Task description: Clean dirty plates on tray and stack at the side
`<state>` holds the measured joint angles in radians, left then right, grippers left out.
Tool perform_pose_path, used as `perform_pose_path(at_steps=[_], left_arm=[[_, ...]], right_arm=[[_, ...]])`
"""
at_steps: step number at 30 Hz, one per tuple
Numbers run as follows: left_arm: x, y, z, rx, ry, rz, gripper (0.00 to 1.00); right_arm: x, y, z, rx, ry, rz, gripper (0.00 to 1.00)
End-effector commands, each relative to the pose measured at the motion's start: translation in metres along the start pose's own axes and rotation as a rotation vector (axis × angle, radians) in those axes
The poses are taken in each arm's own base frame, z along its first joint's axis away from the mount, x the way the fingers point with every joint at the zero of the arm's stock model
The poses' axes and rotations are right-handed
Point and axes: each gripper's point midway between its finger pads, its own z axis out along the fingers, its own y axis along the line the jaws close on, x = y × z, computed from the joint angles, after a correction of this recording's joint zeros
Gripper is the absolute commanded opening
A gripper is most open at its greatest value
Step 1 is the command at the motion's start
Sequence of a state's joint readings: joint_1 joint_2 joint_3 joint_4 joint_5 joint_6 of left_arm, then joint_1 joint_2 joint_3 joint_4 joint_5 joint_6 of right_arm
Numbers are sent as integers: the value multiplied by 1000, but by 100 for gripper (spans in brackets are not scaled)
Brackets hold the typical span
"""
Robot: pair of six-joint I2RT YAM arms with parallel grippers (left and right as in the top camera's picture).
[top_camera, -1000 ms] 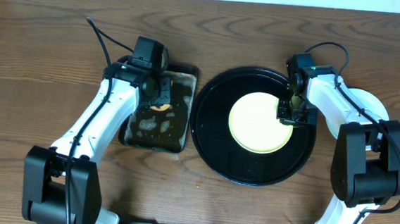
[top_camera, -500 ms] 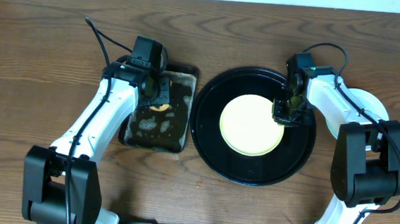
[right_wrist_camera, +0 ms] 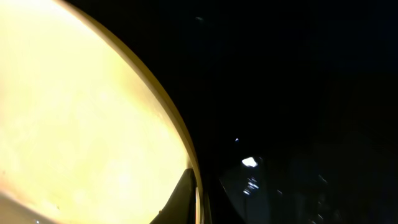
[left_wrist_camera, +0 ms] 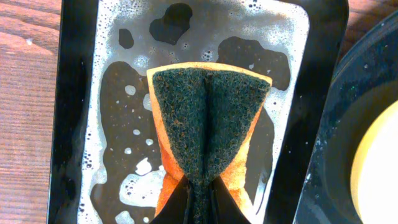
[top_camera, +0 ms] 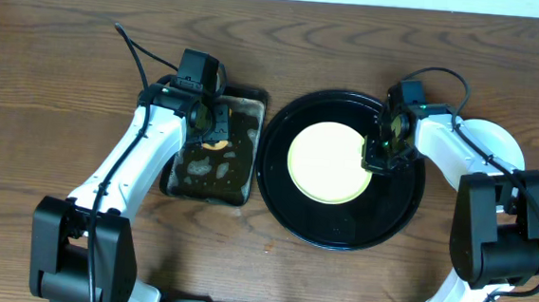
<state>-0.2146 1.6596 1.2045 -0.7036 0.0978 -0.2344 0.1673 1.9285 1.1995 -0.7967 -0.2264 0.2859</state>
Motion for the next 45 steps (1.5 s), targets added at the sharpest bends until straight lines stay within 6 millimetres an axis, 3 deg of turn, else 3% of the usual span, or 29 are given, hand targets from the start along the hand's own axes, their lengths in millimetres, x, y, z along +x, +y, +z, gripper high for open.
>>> perform_pose_path(at_steps=[1,5,11,19,34,38,45], left_arm=[[5,5,5,-17,17,8,8],[5,5,5,-17,17,8,8],[5,5,5,-17,17,8,8],[5,5,5,-16,17,8,8],[2,-2,8,26,10,20,7],[7,-10,21,85,49,11,8],[22,-10,54,110,147,6,8]], right_arm=[[10,14,17,-102,53,-49,1],[6,25,11,-209,44,-72,1],[-4,27,-5,-286,-8,-123,1],[-21,31,-52,-284,-172,-227,1],[-50,-43,-135,289,-498,-138,1],[-51,-56,-162,443,-574,-131,1],[-48,-61,-198,711,-659,-188,1]])
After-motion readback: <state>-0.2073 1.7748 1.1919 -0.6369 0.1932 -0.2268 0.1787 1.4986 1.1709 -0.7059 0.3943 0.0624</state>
